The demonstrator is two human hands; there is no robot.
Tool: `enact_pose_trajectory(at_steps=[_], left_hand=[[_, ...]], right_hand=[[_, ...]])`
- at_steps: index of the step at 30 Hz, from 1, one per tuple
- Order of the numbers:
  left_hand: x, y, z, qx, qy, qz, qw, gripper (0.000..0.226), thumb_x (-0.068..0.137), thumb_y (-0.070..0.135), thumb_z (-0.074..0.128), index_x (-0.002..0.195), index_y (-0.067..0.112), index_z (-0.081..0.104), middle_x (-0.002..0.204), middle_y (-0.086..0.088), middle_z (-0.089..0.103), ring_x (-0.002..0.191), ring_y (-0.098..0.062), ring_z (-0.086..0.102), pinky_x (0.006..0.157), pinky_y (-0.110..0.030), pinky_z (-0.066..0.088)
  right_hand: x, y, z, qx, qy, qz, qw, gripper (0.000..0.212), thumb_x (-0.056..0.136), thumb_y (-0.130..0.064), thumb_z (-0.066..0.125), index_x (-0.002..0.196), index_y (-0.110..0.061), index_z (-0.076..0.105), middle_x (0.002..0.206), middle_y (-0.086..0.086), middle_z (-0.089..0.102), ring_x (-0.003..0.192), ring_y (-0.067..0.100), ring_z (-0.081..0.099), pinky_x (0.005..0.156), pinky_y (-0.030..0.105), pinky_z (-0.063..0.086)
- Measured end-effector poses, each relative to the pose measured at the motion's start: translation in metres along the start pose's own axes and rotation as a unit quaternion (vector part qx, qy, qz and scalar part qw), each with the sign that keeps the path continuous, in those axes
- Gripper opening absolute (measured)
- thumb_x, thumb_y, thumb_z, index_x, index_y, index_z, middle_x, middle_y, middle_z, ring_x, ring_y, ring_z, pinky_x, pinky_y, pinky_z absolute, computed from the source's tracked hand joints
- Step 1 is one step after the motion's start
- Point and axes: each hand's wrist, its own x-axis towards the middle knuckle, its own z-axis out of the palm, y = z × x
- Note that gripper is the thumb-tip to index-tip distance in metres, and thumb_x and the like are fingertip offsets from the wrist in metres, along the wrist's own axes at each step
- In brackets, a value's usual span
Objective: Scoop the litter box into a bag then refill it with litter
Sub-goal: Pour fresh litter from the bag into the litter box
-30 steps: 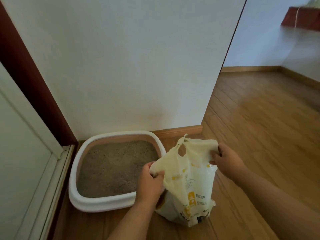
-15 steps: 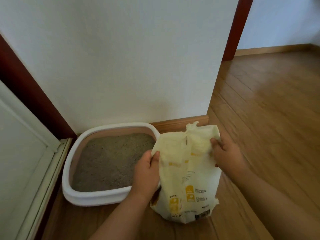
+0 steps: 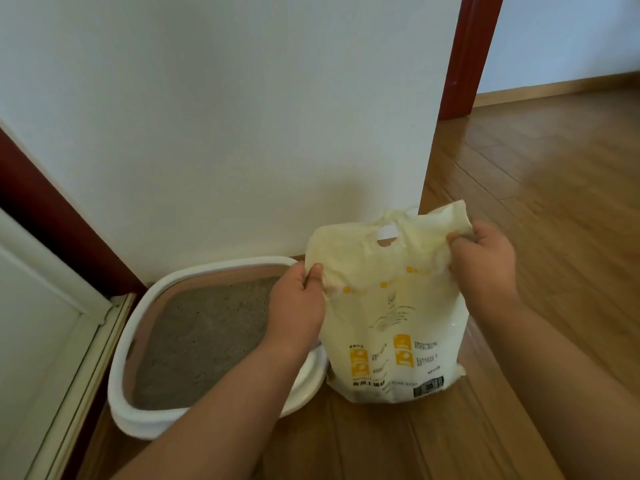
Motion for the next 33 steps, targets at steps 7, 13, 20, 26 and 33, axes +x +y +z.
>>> enact_pose_trajectory(at_steps=[7, 13, 20, 26, 33], left_hand=[[0.078, 0.0, 0.021, 0.008, 0.015, -0.02, 1.0, 0.027, 0.109, 0.035, 0.048, 0.101, 0.014, 0.064, 0.098, -0.007, 0.069, 0.082, -0.023, 0.068, 0.064, -0.033, 0.059], [0.143, -0.001, 0.034, -0.025, 0.05, -0.037, 0.998, 0.022, 0.109, 0.027, 0.049, 0.106, 0.011, 0.063, 0.107, -0.006, 0.065, 0.083, -0.027, 0.073, 0.061, -0.027, 0.061], [0.197, 0.01, 0.048, -0.084, 0.092, -0.084, 0.989, 0.014, 0.108, 0.023, 0.053, 0.106, 0.014, 0.063, 0.093, 0.004, 0.059, 0.075, -0.012, 0.062, 0.075, -0.035, 0.064], [0.233, 0.008, 0.052, -0.085, 0.126, -0.088, 0.985, 0.018, 0.107, 0.024, 0.053, 0.111, 0.013, 0.067, 0.092, 0.003, 0.061, 0.073, -0.015, 0.063, 0.079, -0.041, 0.065], [0.239, -0.001, 0.047, 0.001, 0.057, -0.071, 0.996, 0.016, 0.104, 0.026, 0.049, 0.106, 0.015, 0.06, 0.091, 0.001, 0.062, 0.099, -0.031, 0.072, 0.095, -0.046, 0.059]], right_hand=[[0.071, 0.005, 0.031, 0.059, -0.028, 0.0, 0.998, 0.017, 0.089, -0.014, 0.055, 0.099, -0.003, 0.064, 0.083, 0.009, 0.064, 0.072, 0.021, 0.059, 0.063, 0.035, 0.05], [0.124, 0.017, 0.061, 0.08, -0.068, -0.004, 0.994, 0.013, 0.097, -0.027, 0.055, 0.102, -0.021, 0.065, 0.091, 0.001, 0.069, 0.075, 0.016, 0.063, 0.064, 0.034, 0.052], [0.17, 0.009, 0.091, 0.125, -0.104, 0.005, 0.987, 0.01, 0.101, -0.024, 0.053, 0.106, -0.022, 0.062, 0.112, 0.015, 0.068, 0.086, 0.025, 0.067, 0.075, 0.043, 0.064], [0.187, 0.004, 0.111, 0.146, -0.134, -0.003, 0.98, 0.018, 0.102, -0.019, 0.049, 0.116, -0.021, 0.062, 0.12, 0.006, 0.066, 0.107, 0.025, 0.067, 0.082, 0.042, 0.063], [0.19, 0.012, 0.121, 0.008, -0.156, -0.016, 0.988, 0.03, 0.085, -0.016, 0.044, 0.106, -0.022, 0.064, 0.092, -0.003, 0.064, 0.088, 0.019, 0.061, 0.071, 0.033, 0.052]])
